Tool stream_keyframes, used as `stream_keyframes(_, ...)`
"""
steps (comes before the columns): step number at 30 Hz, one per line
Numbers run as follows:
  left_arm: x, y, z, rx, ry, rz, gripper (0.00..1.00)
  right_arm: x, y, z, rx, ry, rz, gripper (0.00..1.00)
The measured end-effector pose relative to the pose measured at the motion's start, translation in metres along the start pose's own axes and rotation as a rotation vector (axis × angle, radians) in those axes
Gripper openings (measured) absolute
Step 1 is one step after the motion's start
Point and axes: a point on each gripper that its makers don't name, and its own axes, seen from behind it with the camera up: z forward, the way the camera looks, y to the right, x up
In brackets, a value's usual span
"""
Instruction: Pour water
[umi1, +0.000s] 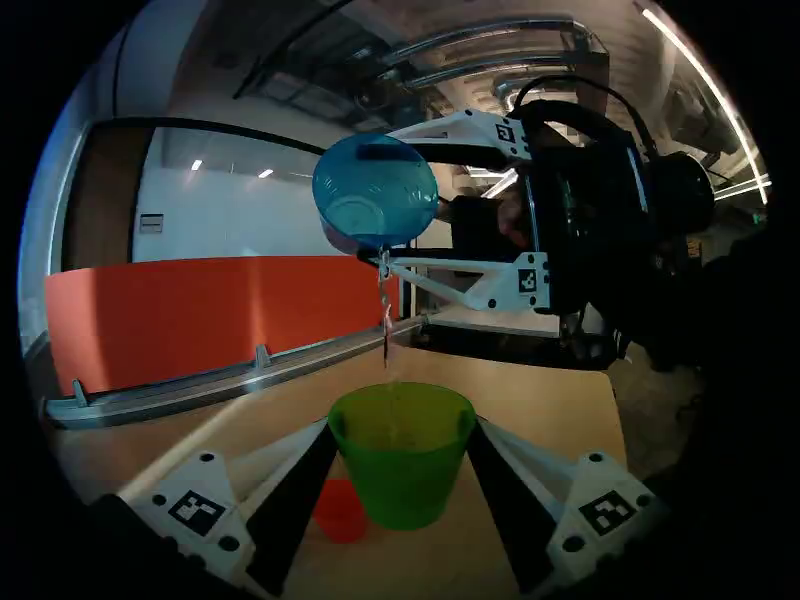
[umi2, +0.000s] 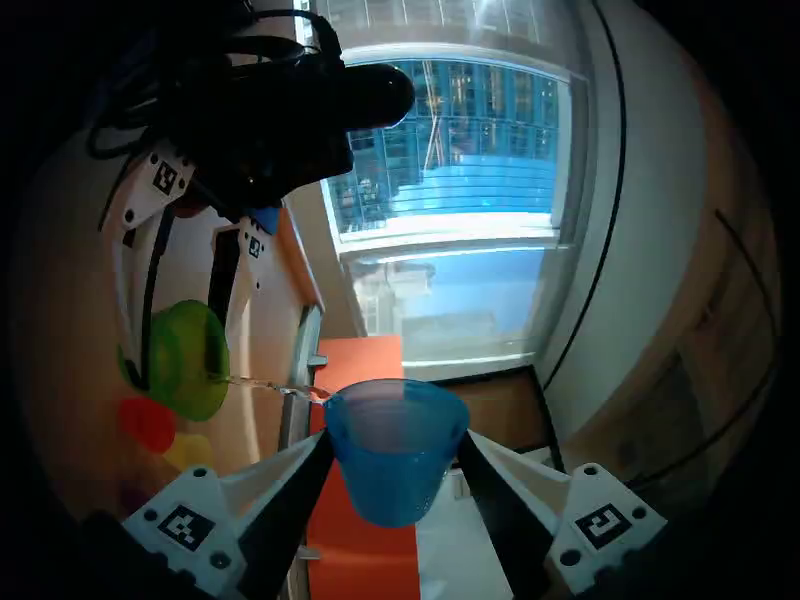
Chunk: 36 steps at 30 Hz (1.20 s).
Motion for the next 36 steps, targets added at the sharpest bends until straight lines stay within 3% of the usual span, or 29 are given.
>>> stream_keyframes(36, -0.002, -0.003, 0.001, 0.007, -0.003, 0.001, 0.87, 0.006, 0.013, 0.002, -0.025, 0.003, -0.133, 0.89)
